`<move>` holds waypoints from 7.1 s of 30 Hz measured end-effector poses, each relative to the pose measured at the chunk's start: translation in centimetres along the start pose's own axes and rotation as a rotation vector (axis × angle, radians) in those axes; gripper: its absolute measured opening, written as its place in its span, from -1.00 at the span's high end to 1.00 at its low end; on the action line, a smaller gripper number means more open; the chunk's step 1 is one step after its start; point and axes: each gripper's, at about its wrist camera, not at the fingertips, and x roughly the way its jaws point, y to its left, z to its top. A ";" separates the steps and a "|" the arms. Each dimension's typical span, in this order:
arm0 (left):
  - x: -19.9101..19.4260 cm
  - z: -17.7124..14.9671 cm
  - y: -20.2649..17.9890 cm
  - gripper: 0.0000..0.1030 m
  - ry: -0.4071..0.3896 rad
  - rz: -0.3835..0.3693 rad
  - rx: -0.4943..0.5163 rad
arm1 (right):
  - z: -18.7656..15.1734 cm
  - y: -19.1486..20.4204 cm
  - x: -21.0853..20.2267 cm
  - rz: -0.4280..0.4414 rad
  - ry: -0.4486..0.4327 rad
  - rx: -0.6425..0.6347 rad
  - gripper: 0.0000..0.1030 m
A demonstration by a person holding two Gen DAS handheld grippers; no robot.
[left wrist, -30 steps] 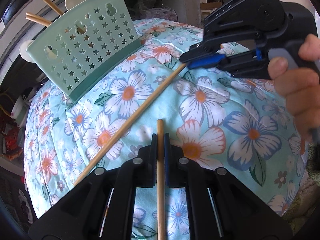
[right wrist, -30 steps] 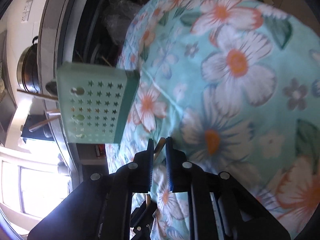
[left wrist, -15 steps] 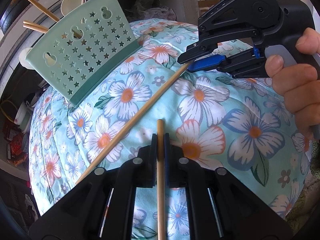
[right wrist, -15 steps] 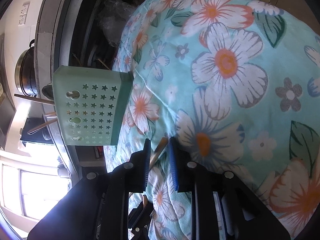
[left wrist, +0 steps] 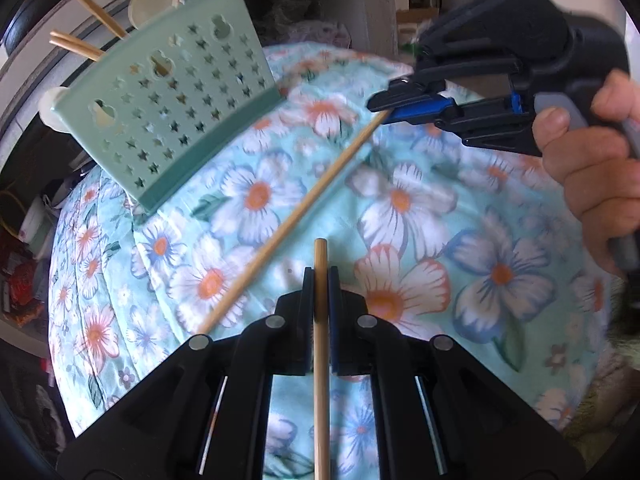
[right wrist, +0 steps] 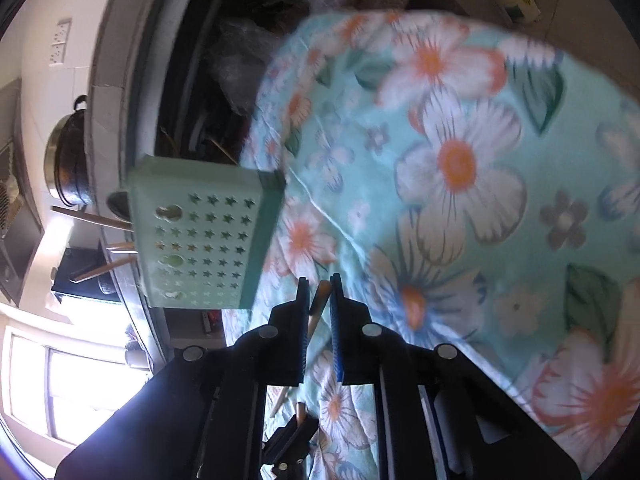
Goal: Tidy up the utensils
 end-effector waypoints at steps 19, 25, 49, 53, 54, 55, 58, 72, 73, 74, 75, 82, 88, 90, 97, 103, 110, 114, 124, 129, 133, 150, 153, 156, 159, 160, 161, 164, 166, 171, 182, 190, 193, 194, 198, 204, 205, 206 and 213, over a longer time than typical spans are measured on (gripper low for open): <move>-16.9 12.9 18.8 0.90 -0.885 -0.156 -0.531 | 1.1 2.4 -6.5 -0.032 -0.178 -0.150 0.84; -14.9 17.4 19.6 0.90 -1.036 -0.007 -0.581 | 1.4 2.0 -6.6 -0.034 -0.174 -0.137 0.84; -10.2 15.3 16.8 0.50 -0.984 0.258 -0.575 | 1.0 3.4 -8.8 -0.033 -0.228 -0.189 0.85; -12.3 12.8 16.0 0.15 -0.985 0.269 -0.561 | 0.8 5.7 -10.5 -0.020 -0.273 -0.255 0.88; -12.8 12.2 15.8 0.11 -0.980 0.272 -0.556 | 0.7 6.5 -11.1 -0.019 -0.290 -0.279 0.88; -13.3 11.6 15.6 0.02 -0.971 0.273 -0.552 | 0.7 7.5 -11.7 -0.012 -0.306 -0.308 0.88; -14.2 9.7 14.8 -0.21 -0.920 0.258 -0.527 | 0.8 10.9 -13.1 0.019 -0.342 -0.399 0.88; -13.4 0.7 10.4 -0.76 -0.619 0.210 -0.426 | 1.8 30.0 -13.2 0.148 -0.493 -0.820 0.88; -13.4 0.3 10.3 -0.77 -0.607 0.215 -0.430 | 1.8 31.1 -12.5 0.134 -0.508 -0.853 0.88; -13.4 0.0 10.3 -0.78 -0.599 0.218 -0.432 | 1.8 31.8 -11.9 0.122 -0.513 -0.873 0.88; -13.3 -0.2 10.2 -0.78 -0.590 0.222 -0.431 | 1.8 32.4 -11.1 0.114 -0.510 -0.888 0.88; -13.5 -0.4 9.9 -0.82 -0.581 0.222 -0.425 | 0.7 32.6 -4.9 0.012 -0.516 -0.997 0.88; -13.1 -0.1 9.2 -0.83 -0.577 0.186 -0.426 | -0.9 30.0 -0.4 -0.078 -0.427 -1.054 0.88; -12.9 0.0 9.0 -0.83 -0.575 0.180 -0.425 | -1.3 29.2 0.1 -0.082 -0.386 -1.063 0.86; -12.3 0.4 8.6 -0.83 -0.566 0.168 -0.428 | -1.5 26.3 -4.8 0.003 -0.412 -0.934 0.19; -11.2 0.7 8.4 -0.83 -0.535 0.153 -0.448 | -4.2 20.7 -8.3 -0.059 -0.431 -0.795 -0.03; -9.3 1.2 8.1 -0.83 -0.431 0.208 -0.480 | -9.0 14.0 -5.6 -0.355 -0.308 -0.775 -0.17; -9.4 1.5 7.6 -0.83 -0.423 0.327 -0.454 | -10.8 12.3 -4.3 -0.459 -0.255 -0.806 -0.37; -9.5 1.9 7.5 -0.83 -0.353 0.449 -0.481 | -10.7 12.3 -4.8 -0.580 -0.319 -0.836 -0.70; -9.1 1.9 7.4 -0.83 -0.295 0.485 -0.499 | -10.9 12.4 -4.9 -0.610 -0.325 -0.855 -0.72; -8.7 1.8 7.4 -0.83 -0.261 0.516 -0.525 | -11.0 12.7 -4.9 -0.641 -0.333 -0.881 -0.73; -8.7 0.8 9.0 -0.83 -0.186 0.628 -0.595 | -11.5 15.0 -3.5 -0.692 -0.298 -0.975 -0.77; -8.8 0.6 9.3 -0.83 -0.182 0.612 -0.620 | -11.4 15.3 -3.4 -0.692 -0.296 -0.982 -0.77; -9.0 0.5 9.6 -0.83 -0.184 0.600 -0.641 | -11.5 15.6 -3.4 -0.688 -0.294 -0.989 -0.77; -9.3 0.4 9.7 -0.83 -0.186 0.600 -0.648 | -11.7 15.9 -3.3 -0.687 -0.293 -1.001 -0.77; -9.3 0.4 9.7 -0.83 -0.185 0.600 -0.647 | -11.7 16.0 -3.2 -0.687 -0.294 -1.003 -0.77; -9.4 0.3 9.8 -0.83 -0.185 0.603 -0.645 | -11.8 16.1 -3.2 -0.687 -0.293 -1.005 -0.77; -9.6 0.1 10.0 -0.83 -0.186 0.617 -0.644 | -11.8 16.2 -3.1 -0.686 -0.290 -1.007 -0.77; -9.8 -0.1 10.3 -0.83 -0.183 0.624 -0.649 | -11.8 16.4 -3.0 -0.686 -0.289 -1.009 -0.77; -10.0 -0.8 10.9 -0.83 -0.178 0.645 -0.671 | -11.8 16.8 -2.9 -0.681 -0.291 -1.015 -0.77; -10.5 -1.8 11.9 -0.83 -0.166 0.665 -0.715 | -12.2 17.3 -2.5 -0.673 -0.285 -1.032 -0.77; -10.5 -1.8 11.8 -0.83 -0.165 0.664 -0.716 | -12.4 17.3 -2.5 -0.674 -0.282 -1.033 -0.77; -10.5 -1.7 11.8 -0.83 -0.165 0.664 -0.715 | -12.4 17.4 -2.5 -0.675 -0.282 -1.033 -0.77; -10.5 -1.7 11.8 -0.83 -0.165 0.664 -0.716 | -12.4 17.4 -2.5 -0.675 -0.283 -1.032 -0.77; -10.5 -1.8 11.8 -0.83 -0.164 0.664 -0.716 | -12.3 17.4 -2.5 -0.676 -0.283 -1.033 -0.77; -10.5 -1.7 11.8 -0.83 -0.163 0.665 -0.717 | -12.3 17.4 -2.5 -0.676 -0.283 -1.032 -0.77; -10.5 -1.7 11.8 -0.83 -0.163 0.665 -0.717 | -12.3 17.4 -2.5 -0.676 -0.283 -1.031 -0.77; -10.5 -1.7 11.8 -0.83 -0.163 0.665 -0.717 | -12.3 17.4 -2.5 -0.676 -0.283 -1.031 -0.77; -10.3 -1.8 11.8 -0.83 -0.155 0.664 -0.716 | -12.2 17.3 -2.6 -0.677 -0.282 -1.028 -0.77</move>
